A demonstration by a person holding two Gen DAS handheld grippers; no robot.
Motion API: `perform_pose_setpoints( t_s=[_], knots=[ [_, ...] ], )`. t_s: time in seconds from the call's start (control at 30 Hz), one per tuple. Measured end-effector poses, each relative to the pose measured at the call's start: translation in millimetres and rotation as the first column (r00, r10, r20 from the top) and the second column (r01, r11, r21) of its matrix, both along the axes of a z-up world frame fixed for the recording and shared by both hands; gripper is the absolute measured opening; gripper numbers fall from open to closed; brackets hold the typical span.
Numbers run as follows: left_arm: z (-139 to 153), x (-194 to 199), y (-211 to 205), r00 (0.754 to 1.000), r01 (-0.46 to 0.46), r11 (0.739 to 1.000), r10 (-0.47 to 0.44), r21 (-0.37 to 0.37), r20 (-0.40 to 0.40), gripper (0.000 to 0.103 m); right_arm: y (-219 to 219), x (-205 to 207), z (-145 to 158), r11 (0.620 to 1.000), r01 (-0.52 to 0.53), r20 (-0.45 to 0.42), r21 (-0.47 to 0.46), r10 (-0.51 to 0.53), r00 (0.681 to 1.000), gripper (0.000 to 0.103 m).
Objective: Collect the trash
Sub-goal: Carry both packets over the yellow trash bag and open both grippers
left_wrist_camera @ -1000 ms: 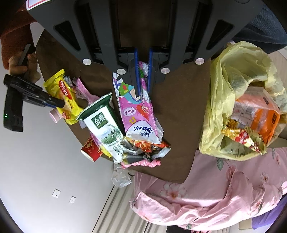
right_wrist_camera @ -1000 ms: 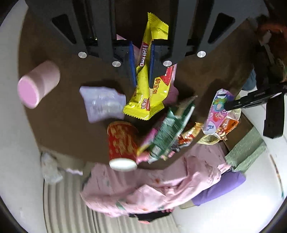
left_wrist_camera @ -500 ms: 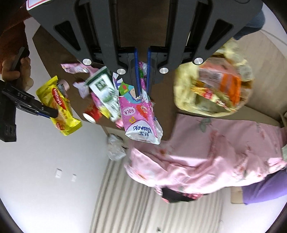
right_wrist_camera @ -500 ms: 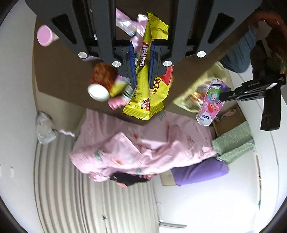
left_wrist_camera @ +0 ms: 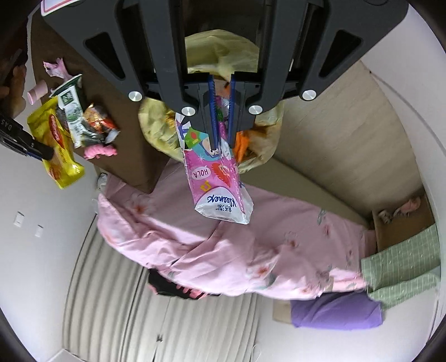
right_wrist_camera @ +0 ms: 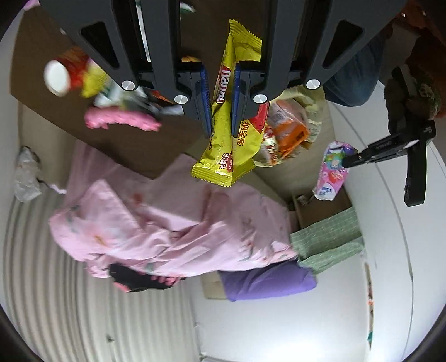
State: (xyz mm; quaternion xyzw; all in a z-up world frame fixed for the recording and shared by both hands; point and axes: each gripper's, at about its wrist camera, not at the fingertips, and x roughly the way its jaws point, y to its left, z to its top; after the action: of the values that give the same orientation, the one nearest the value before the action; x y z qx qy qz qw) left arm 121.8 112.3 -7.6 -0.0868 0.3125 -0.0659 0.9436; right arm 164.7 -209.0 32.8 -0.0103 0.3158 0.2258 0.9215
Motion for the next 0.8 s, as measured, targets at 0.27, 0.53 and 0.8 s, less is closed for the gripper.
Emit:
perform_pose_setpoints(
  t_s=[0.27, 0.53, 0.8],
  knots=[
    [-40.7, 31.1, -3.3, 0.995, 0.044, 0.999, -0.045, -0.003, -0.087, 0.006, 65.2, 57.5, -27.7, 0.998, -0.064, -0.051, -0.007, 0.063, 0.997, 0.014],
    [-56.9, 45.7, 2.5, 0.991, 0.058, 0.998, -0.060, -0.020, -0.118, 0.006, 99.0, 86.6, -51.5, 0.994, -0.106, -0.101, -0.004, 0.105, 0.989, 0.014],
    [-85.0, 60.2, 2.1, 0.975, 0.085, 0.996, -0.091, -0.036, -0.202, 0.006, 126.8, 107.9, -78.7, 0.987, -0.157, -0.154, -0.040, 0.149, 0.977, 0.014]
  ],
)
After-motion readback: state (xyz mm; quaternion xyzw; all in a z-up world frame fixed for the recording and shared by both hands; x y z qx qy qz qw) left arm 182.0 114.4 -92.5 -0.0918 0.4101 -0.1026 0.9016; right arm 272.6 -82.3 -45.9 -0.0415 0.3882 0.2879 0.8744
